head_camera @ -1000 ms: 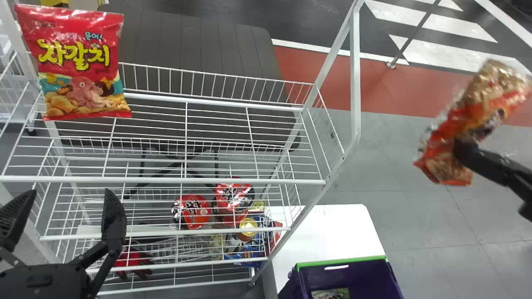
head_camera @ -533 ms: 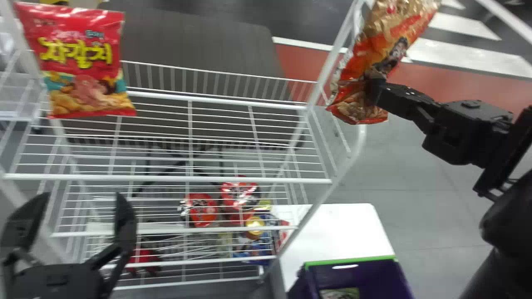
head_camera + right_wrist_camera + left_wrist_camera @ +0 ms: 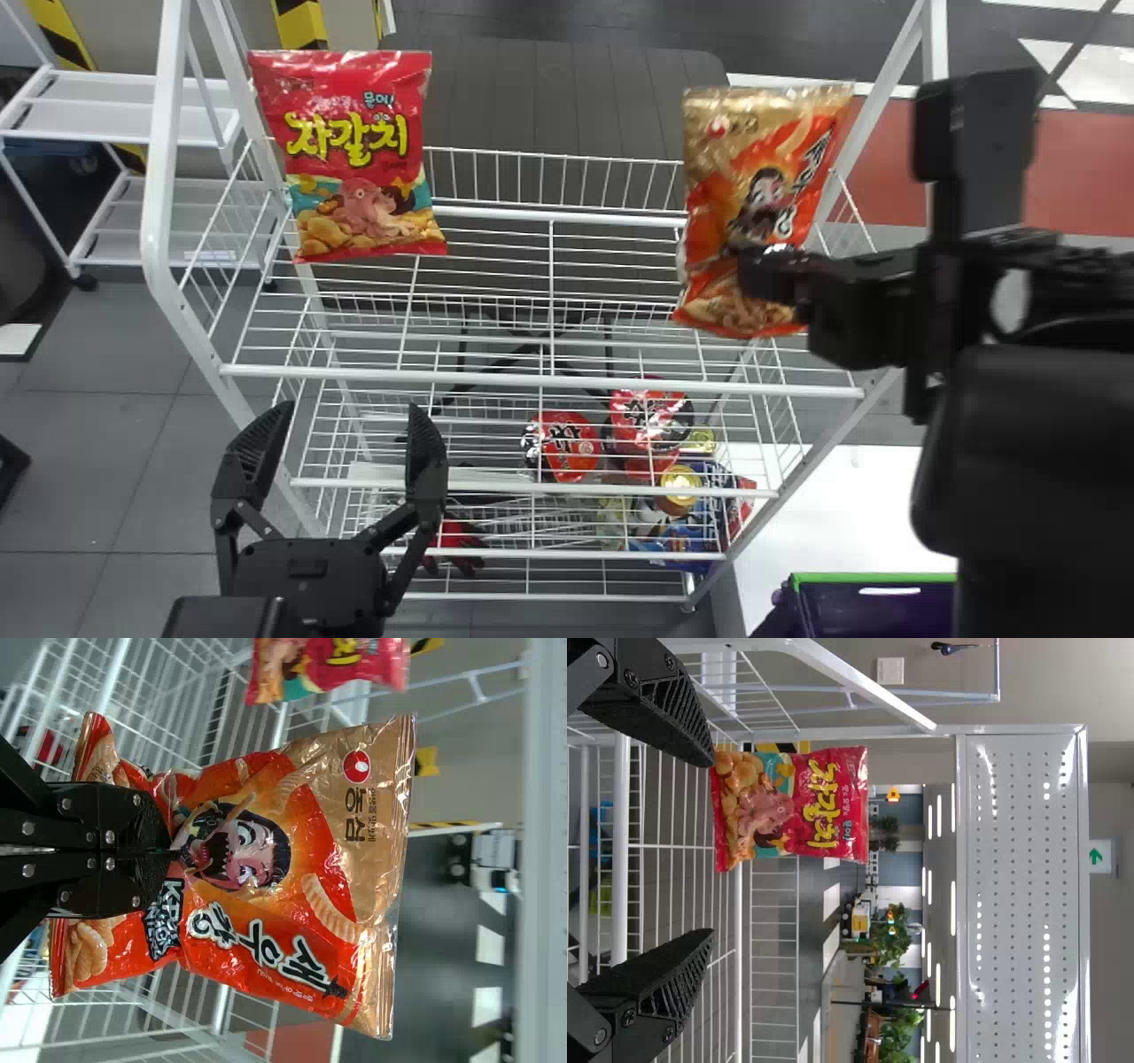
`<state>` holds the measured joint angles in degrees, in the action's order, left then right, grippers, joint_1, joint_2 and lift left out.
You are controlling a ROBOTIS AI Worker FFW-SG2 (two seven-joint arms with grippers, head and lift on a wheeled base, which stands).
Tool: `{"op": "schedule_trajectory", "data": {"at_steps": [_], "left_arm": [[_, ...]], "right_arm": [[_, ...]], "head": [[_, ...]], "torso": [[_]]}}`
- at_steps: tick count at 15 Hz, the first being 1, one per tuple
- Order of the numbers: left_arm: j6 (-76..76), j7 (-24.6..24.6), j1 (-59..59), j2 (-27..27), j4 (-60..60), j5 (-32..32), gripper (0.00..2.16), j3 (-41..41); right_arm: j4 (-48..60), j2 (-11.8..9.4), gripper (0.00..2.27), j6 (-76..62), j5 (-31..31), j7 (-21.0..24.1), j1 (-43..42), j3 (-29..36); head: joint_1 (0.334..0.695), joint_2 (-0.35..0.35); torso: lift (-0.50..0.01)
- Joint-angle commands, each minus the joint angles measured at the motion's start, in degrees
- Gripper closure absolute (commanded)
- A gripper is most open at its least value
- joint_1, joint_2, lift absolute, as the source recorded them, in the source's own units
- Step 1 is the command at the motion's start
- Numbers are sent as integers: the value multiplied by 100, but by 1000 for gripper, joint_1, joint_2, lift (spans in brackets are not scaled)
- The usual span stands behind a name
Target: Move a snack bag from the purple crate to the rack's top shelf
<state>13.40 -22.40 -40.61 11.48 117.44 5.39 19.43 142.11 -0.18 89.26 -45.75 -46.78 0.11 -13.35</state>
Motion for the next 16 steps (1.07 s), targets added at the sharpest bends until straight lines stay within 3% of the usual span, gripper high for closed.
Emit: {"op": "schedule_trajectory", "data": {"at_steps": [1, 6, 8, 12, 16], "left_arm": [[35, -1, 0, 3, -46, -12, 154, -19], [106, -1, 53, -14, -187, -65, 154, -36], [123, -1, 88, -23, -257, -82, 154, -36], [123, 17, 167, -49, -362, -91, 154, -36], [123, 26, 185, -49, -415, -109, 154, -54]], "right_arm": [[-439, 23, 2020, 82, 558, 538, 24, -133], [-1045, 23, 2020, -1863, 1604, 2252, 156, -379], [-1283, 23, 2020, -2865, 2158, 2700, 261, -379], [-1836, 23, 2020, -4447, 3142, 3122, 499, -353], [-2566, 23, 2020, -6099, 3713, 3298, 666, -379]], "head": [[695, -68], [695, -26], [695, 1], [695, 57], [695, 125]], "torso": [[0], [0], [0], [0], [0]]}}
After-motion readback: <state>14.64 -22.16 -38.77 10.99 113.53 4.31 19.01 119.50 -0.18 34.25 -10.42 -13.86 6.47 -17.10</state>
